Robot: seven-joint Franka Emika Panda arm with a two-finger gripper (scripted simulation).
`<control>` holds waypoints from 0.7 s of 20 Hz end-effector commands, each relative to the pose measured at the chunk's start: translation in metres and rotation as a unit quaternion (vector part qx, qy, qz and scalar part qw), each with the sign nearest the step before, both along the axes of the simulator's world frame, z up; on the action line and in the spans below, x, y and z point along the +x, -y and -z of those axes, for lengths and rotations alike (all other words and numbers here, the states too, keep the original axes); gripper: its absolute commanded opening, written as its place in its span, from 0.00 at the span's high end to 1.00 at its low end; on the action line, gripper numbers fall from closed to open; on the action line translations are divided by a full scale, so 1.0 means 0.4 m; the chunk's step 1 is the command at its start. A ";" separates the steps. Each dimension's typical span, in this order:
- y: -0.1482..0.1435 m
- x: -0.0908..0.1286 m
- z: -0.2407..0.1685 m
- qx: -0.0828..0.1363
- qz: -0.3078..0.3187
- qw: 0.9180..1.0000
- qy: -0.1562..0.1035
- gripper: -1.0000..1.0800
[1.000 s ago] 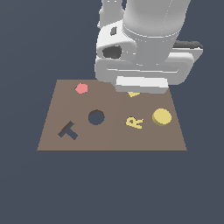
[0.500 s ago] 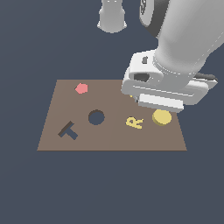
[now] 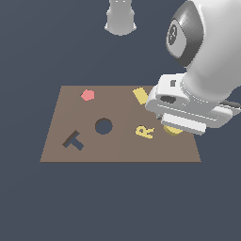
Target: Insert a designated object into the corresponding slot on a board.
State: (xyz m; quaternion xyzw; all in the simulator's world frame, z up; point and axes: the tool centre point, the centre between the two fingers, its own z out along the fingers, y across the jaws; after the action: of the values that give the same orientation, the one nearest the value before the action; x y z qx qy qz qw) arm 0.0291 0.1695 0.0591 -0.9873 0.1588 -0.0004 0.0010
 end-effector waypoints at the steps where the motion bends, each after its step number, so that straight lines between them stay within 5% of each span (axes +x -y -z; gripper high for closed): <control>1: -0.014 0.008 0.013 -0.001 0.008 1.000 0.000 0.04; 14: -0.024 0.015 0.057 -0.001 0.013 1.000 -0.001 0.04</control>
State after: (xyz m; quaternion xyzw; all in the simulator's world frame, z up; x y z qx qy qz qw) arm 0.0354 0.1790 0.0419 -0.9852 0.1717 -0.0005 0.0003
